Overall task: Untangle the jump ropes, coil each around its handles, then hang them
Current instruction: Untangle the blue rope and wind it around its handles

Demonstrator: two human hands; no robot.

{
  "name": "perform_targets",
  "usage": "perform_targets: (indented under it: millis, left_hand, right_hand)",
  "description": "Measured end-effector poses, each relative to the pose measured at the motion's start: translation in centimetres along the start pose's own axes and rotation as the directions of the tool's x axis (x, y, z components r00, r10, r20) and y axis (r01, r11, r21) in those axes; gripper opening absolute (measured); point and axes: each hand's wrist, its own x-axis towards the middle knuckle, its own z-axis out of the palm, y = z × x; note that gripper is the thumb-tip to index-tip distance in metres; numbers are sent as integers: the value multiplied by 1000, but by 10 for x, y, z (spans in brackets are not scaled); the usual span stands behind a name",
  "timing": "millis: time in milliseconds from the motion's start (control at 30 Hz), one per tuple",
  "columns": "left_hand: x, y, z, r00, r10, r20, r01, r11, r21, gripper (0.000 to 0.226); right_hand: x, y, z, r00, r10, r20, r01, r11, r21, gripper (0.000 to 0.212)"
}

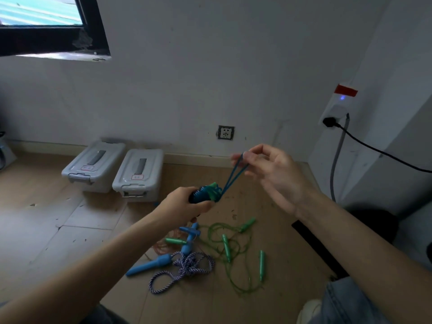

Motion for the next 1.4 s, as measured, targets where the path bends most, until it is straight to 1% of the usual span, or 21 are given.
perform_targets:
  millis: [33, 67, 100, 133, 167, 233, 300, 367, 433, 500, 533, 633, 733, 833, 900, 967, 1000, 1100, 1267, 1333, 1400]
  left_hand:
    - [0, 3, 0, 1000, 3, 13, -3, 1000, 3, 15]
    - [0, 5, -1, 1000, 12, 13, -12, 1000, 10, 15]
    - [-1, 7, -3, 999, 32, -2, -32, 999, 13, 14]
    - [-2, 10, -4, 997, 68, -25, -68, 998, 4, 13]
    - [-4, 12, -6, 992, 117, -51, -118, 993, -18, 10]
    - [-8, 18, -9, 969, 220, -112, -229, 970, -79, 7]
    - [-11, 24, -11, 942, 278, -186, -300, 948, -105, 9]
    - [-12, 27, -13, 918, 312, -244, -332, 942, -48, 9]
    - [-13, 27, -12, 905, 337, -260, -342, 939, 25, 10]
    - [-13, 26, -11, 901, 348, -260, -334, 937, 97, 20]
    - [-14, 26, -10, 898, 353, -263, -327, 935, 138, 26]
    - [-14, 26, -9, 878, 385, -285, -319, 913, 253, 36]
    - [-16, 25, -6, 857, 421, -297, -308, 881, 359, 41]
    - [-17, 26, -3, 855, 427, -296, -296, 869, 398, 42]
    - [-17, 26, -3, 854, 434, -288, -297, 860, 414, 41]
    - [-19, 26, -3, 852, 462, -246, -321, 832, 453, 40]
    - [-20, 26, -3, 852, 478, -215, -330, 808, 488, 41]
    - [-20, 25, -5, 862, 494, -110, -341, 727, 596, 43]
    - [-20, 17, -5, 851, 521, -64, -378, 693, 615, 44]
    - [-20, 15, -6, 831, 555, -47, -407, 663, 628, 46]
    - [-19, 15, -9, 807, 591, -11, -457, 636, 622, 48]
  right_hand:
    - [-1, -1, 1, 995, 58, 82, -72, 982, 172, 14]
    - [-2, -2, 2, 990, 73, 123, -102, 964, 247, 16]
    - [-2, -3, 3, 989, 78, 127, -110, 958, 265, 18]
    - [-1, -3, 4, 992, 65, 104, -87, 970, 228, 19]
    - [0, -4, 4, 997, 31, 68, -41, 989, 144, 20]
    - [1, -5, 4, 996, -79, 44, 82, 993, -79, 22]
    - [-1, -5, 6, 976, -195, 101, 218, 911, -350, 25]
    - [-2, -4, 7, 957, -266, 114, 286, 811, -511, 23]
    - [-2, -4, 6, 960, -274, 59, 263, 806, -530, 18]
    - [-3, -5, 4, 968, -250, 30, 230, 830, -508, 17]
    - [-3, -5, 3, 968, -250, 37, 232, 821, -523, 16]
    - [-5, -5, 4, 961, -251, 113, 266, 741, -616, 14]
    - [-5, -5, 5, 956, -262, 131, 279, 678, -680, 14]
    - [-6, -1, 8, 948, -293, 121, 288, 637, -715, 16]
    - [-7, 1, 8, 956, -272, 105, 264, 654, -708, 29]
    - [-7, 2, 6, 963, -229, 142, 259, 638, -726, 44]
    - [-7, 2, 4, 961, -206, 185, 274, 603, -749, 44]
    - [-8, 3, 5, 947, -176, 267, 320, 517, -794, 27]
    - [-12, 15, 11, 951, -161, 263, 307, 397, -865, 19]
    - [-10, 13, 8, 959, -123, 257, 285, 416, -863, 18]
    - [-5, 7, 0, 968, -30, 249, 226, 532, -816, 16]
